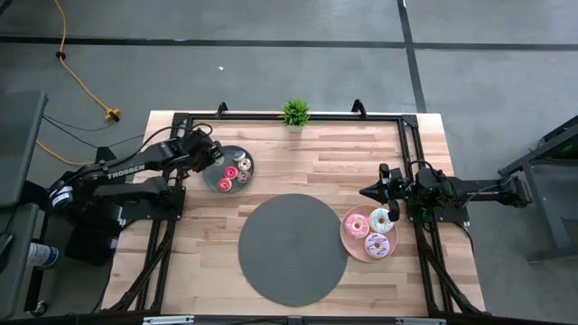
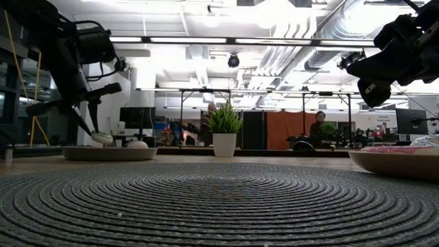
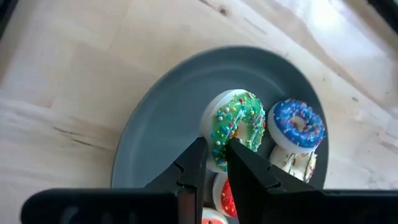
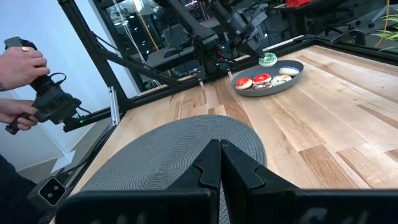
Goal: Pick & Place donuts
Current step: Put the small green donut on the gray plate
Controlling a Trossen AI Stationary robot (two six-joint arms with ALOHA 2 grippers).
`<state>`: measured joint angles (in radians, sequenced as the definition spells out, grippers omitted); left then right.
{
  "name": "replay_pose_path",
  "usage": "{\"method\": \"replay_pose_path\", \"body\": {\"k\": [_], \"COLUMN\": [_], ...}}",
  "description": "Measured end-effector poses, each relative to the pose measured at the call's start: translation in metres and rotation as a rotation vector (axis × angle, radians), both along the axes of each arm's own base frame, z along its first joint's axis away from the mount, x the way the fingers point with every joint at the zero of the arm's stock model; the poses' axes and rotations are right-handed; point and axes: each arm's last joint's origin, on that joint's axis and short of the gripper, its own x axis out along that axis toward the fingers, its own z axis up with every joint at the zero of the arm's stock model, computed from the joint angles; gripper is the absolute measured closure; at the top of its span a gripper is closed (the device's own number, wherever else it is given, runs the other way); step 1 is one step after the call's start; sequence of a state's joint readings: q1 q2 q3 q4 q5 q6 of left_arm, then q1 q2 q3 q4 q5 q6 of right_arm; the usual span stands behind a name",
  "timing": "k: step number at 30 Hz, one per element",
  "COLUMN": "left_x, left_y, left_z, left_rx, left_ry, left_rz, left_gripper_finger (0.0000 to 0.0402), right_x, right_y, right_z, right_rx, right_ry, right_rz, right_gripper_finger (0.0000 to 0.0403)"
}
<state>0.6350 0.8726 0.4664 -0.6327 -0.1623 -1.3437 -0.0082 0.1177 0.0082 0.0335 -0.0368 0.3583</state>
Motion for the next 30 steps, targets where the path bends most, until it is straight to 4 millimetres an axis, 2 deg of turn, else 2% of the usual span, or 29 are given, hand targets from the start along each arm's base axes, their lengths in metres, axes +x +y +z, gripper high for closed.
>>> {"method": "replay_pose_path", "body": {"k": [18,30], "left_x": [0.018,0.026], "left_y": [0.011,0.018], "left_z": [-0.016,-0.024], "left_rx": [-0.056,-0.023], "left_ry": [0.02,0.053], "left_rz": [-0.072,-0.094], "left_gripper_finger": [0.0341,0.0253], "right_x": [0.0,0.0], "right_y": [0.0,0.0], "right_z": [0.0,0.0], "right_rx": [0.0,0.0], "right_ry": [0.0,0.0], "right_rz": [0.0,0.0], "right_gripper_finger": [0.0402,0.0402]}}
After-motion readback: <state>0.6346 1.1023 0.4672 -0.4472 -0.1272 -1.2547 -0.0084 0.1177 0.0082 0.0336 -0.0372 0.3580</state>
